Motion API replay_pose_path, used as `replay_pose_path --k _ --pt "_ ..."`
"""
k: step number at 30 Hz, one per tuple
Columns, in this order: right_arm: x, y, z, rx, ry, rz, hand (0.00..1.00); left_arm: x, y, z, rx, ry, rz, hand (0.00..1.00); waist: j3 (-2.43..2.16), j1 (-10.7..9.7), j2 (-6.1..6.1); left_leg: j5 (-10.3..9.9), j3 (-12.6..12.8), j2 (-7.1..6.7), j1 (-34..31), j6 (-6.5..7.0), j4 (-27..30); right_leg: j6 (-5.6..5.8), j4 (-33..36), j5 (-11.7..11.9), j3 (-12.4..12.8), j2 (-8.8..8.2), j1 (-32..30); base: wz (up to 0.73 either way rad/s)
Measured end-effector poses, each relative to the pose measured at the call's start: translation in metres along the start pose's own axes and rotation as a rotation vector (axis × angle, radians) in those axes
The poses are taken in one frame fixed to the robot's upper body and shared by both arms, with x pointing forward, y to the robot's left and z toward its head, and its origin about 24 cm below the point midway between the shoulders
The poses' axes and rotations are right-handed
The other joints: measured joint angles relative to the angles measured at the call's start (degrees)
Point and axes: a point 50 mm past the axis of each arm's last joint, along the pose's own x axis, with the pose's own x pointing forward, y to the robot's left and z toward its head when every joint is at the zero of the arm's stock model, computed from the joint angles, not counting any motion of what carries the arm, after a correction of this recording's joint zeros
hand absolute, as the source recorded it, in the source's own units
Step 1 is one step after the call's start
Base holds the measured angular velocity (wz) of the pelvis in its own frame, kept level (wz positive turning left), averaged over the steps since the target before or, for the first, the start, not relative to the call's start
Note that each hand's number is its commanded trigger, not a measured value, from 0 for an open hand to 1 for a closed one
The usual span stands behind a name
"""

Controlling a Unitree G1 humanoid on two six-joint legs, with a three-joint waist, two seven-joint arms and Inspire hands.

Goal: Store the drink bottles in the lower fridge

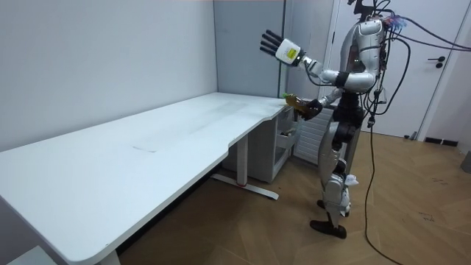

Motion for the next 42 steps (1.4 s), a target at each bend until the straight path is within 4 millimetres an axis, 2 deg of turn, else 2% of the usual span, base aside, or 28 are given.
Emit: replay_pose_path --k 2,6,8,11,13,14,16,17,18,19,20,25,26,28,29,31,33,35,37,42 --pt "-0.011 -0.008 -0.003 0.019 -0.009 -0.046 1.0 0.003 0.02 0.003 0.043 -0.043 0.11 0.0 -0.17 1.38 0.26 0.03 -0.01 -0.01 0.18 -0.03 -0.16 0.0 -0.04 0.0 0.03 -0.01 0.01 0.0" --pt "-0.025 -0.018 -0.006 -0.021 0.022 -0.093 1.0 0.003 0.068 0.008 0.146 -0.086 0.38 0.0 -0.23 3.78 0.21 0.07 -0.13 0.03 1.64 -0.09 -0.7 0.0 -0.35 -0.01 -0.1 0.09 1.03 -0.01" --pt "-0.033 -0.019 -0.013 0.002 0.031 -0.125 1.0 -0.003 0.085 0.005 0.19 -0.081 0.495 0.0 -0.57 4.65 0.06 0.07 -0.08 -0.05 1.96 -0.09 -1.22 0.0 -0.96 -0.01 -0.12 0.05 1.29 0.0" --pt "-0.037 -0.022 -0.015 0.009 0.044 -0.149 1.0 -0.027 0.114 -0.021 0.267 0.058 0.674 0.0 -0.8 5.79 0.33 0.06 0.1 -0.04 3.25 -0.08 -1.61 0.01 -1.0 -0.01 0.0 0.11 2.33 -0.03" --pt "-0.037 -0.022 -0.016 0.018 0.061 -0.154 1.0 -0.054 0.132 -0.049 0.258 0.247 0.805 0.0 -1.06 6.56 0.24 0.08 0.13 0.0 4.01 -0.12 -2.18 0.01 -1.16 -0.03 0.1 0.22 2.88 -0.05" --pt "-0.037 -0.022 -0.017 0.023 0.064 -0.156 1.0 -0.062 0.135 -0.055 0.25 0.298 0.837 0.0 -1.06 6.62 0.23 0.09 0.14 0.0 4.0 -0.13 -2.18 0.01 -1.23 -0.03 0.16 0.24 2.87 0.0" --pt "-0.036 -0.021 -0.016 0.029 0.073 -0.162 1.0 -0.096 0.146 -0.08 0.225 0.501 0.961 0.0 -1.3 7.6 -0.27 0.13 0.39 0.05 3.98 -0.19 -2.26 -0.04 -1.46 0.0 0.17 0.27 2.79 -0.06" --pt "-0.035 -0.021 -0.016 0.031 0.077 -0.164 1.0 -0.105 0.148 -0.086 0.218 0.551 0.992 0.0 -1.38 7.7 -0.41 0.13 0.43 0.05 3.97 -0.19 -2.28 -0.05 -1.57 0.02 0.16 0.27 2.79 -0.06" --pt "-0.035 -0.021 -0.016 0.034 0.082 -0.164 1.0 -0.123 0.15 -0.096 0.22 0.651 1.042 0.0 -1.44 7.83 -0.58 0.14 0.42 0.04 4.03 -0.2 -2.32 -0.08 -1.56 0.03 0.11 0.25 2.84 0.0" --pt "-0.034 -0.021 -0.016 0.036 0.087 -0.166 1.0 -0.142 0.15 -0.104 0.23 0.748 1.066 0.0 -1.37 7.87 -0.73 0.15 0.41 0.05 4.25 -0.2 -2.35 -0.08 -1.38 0.04 0.12 0.24 2.9 0.0" --pt "-0.034 -0.021 -0.016 0.038 0.09 -0.168 1.0 -0.151 0.148 -0.107 0.232 0.791 1.072 0.0 -1.3 7.82 -0.82 0.15 0.37 0.05 4.35 -0.2 -2.41 -0.08 -1.35 0.04 0.08 0.23 3.0 0.05" --pt "-0.026 -0.015 -0.017 0.062 0.1 -0.152 1.0 -0.233 0.123 -0.131 0.276 1.24 1.011 0.0 -1.13 7.65 -0.96 0.13 0.15 0.06 3.97 -0.19 -2.76 -0.04 -1.48 0.06 -0.37 0.2 3.18 0.02" --pt "-0.025 -0.014 -0.016 0.066 0.099 -0.149 1.0 -0.243 0.121 -0.132 0.278 1.286 0.999 0.0 -1.1 7.61 -1.0 0.14 0.2 0.07 3.87 -0.2 -2.77 -0.04 -1.48 0.06 -0.37 0.2 3.03 -0.03" --pt "-0.022 -0.013 -0.017 0.08 0.107 -0.137 1.0 -0.277 0.115 -0.133 0.279 1.458 0.959 0.0 -1.07 7.43 -0.91 0.16 0.38 0.13 3.96 -0.22 -3.04 -0.05 -1.43 0.07 -0.28 0.2 2.93 -0.04" --pt "-0.022 -0.013 -0.017 0.081 0.108 -0.137 1.0 -0.286 0.113 -0.133 0.287 1.498 0.946 0.0 -1.04 7.28 -0.93 0.17 0.57 0.15 3.95 -0.22 -3.09 -0.05 -1.39 0.07 -0.22 0.2 2.84 -0.04" --pt "-0.019 -0.013 -0.015 0.067 0.114 -0.122 1.0 -0.32 0.11 -0.126 0.308 1.659 0.889 0.0 -0.92 6.54 -1.01 0.17 0.73 0.13 3.68 -0.22 -3.15 -0.05 -1.4 0.08 0.09 0.24 2.76 -0.02" --pt "-0.018 -0.012 -0.015 0.069 0.112 -0.114 1.0 -0.338 0.107 -0.119 0.291 1.752 0.848 0.0 -0.68 6.0 -1.15 0.15 0.98 0.14 3.59 -0.2 -3.17 -0.04 -1.42 0.09 0.21 0.26 2.78 0.0" --pt "-0.017 -0.011 -0.015 0.073 0.111 -0.097 1.0 -0.349 0.103 -0.118 0.259 1.831 0.793 0.0 -0.65 5.47 -1.15 0.14 1.17 0.16 3.36 -0.18 -3.14 -0.04 -1.46 0.09 0.27 0.26 2.63 0.02" --pt "-0.013 -0.012 -0.016 0.091 0.112 -0.075 1.0 -0.363 0.097 -0.114 0.237 1.933 0.654 0.0 -0.54 3.79 -1.14 0.13 0.75 0.09 2.48 -0.17 -2.66 -0.03 -1.45 0.1 -0.27 0.18 2.32 0.14" --pt "-0.011 -0.012 -0.014 0.101 0.103 -0.06 1.0 -0.356 0.081 -0.126 0.19 1.987 0.38 0.0 -0.55 1.24 -1.09 0.09 1.08 0.2 1.75 -0.14 -2.15 -0.04 -0.97 0.11 -0.07 0.22 1.49 0.0"
